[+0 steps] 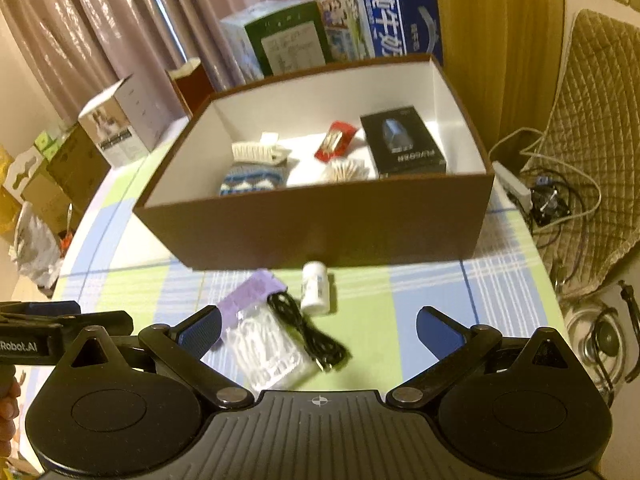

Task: Organize objects
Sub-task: 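Withdraw both tools from the box toward the remaining table items, then grasp the clear floss-pick box with the left tool while the right tool grasps the black cable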

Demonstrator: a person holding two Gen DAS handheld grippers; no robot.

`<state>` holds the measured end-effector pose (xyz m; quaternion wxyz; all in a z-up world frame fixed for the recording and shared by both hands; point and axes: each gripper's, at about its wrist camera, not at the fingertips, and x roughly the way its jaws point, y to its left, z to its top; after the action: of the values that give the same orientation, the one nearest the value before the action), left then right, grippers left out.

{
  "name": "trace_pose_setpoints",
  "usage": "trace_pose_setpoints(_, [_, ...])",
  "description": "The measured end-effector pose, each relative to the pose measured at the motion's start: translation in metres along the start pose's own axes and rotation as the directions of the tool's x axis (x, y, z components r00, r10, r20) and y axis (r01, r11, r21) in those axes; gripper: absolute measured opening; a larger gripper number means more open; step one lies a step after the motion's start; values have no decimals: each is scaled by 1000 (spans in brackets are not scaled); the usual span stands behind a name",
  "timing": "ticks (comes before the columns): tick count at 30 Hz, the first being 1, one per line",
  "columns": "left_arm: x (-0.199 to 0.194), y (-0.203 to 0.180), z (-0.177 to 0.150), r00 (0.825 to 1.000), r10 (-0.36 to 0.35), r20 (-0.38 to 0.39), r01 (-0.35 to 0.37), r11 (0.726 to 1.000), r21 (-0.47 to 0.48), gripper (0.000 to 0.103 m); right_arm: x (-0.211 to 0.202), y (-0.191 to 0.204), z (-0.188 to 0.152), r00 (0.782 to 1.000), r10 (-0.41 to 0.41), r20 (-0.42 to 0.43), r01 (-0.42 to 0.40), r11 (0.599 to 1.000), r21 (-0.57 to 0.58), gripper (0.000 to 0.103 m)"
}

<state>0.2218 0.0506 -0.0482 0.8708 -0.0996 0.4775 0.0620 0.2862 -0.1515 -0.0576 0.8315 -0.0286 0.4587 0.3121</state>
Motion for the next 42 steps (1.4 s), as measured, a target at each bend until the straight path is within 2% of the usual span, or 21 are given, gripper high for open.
trace_pose_setpoints(4, [3, -10, -11, 999, 42, 3, -42, 996, 80, 102, 6, 0, -9, 999, -20, -27, 20, 1000, -5, 101])
trace_pose_setpoints(6, [6, -13, -15, 999, 42, -6, -41, 994, 103, 102, 9, 0, -13, 999, -24, -35, 24, 1000, -11, 101])
trace_pose_setpoints(21, [22, -10, -28, 997, 38, -60, -32, 995, 99, 102, 18, -2, -29, 1000, 3, -20, -4, 1000, -30, 100])
trace_pose_setpoints(22, [23, -10, -29, 997, 38, -62, -32, 995, 97, 102, 19, -1, -30, 1000, 9, -11, -10, 999, -44, 96])
trace_pose_setpoints(23, [24, -9, -29, 997, 38, -64, -32, 995, 95, 102, 20, 0, -31, 1000, 13, -6, -13, 998, -61, 84])
trace_pose_setpoints(24, [25, -8, -30, 997, 37, -67, -31, 995, 93, 102, 22, 1, -32, 1000, 16, -7, -17, 997, -75, 77])
trace_pose_setpoints(26, [28, -7, -30, 997, 36, -70, -30, 996, 87, 102, 28, 0, -32, 1000, 24, -19, -25, 996, -83, 56])
trace_pose_setpoints(29, [31, -5, -30, 996, 40, -74, -34, 996, 80, 102, 36, -2, -32, 999, 36, -19, -37, 995, -96, 37])
trace_pose_setpoints(34, [38, 2, -30, 995, 51, -84, -46, 997, 61, 101, 56, -3, -29, 999, 46, -27, -49, 989, -142, 23])
trace_pose_setpoints(42, [47, 11, -26, 993, 68, -97, -64, 997, 44, 101, 84, -1, -23, 996, 67, -64, -78, 979, -190, 22])
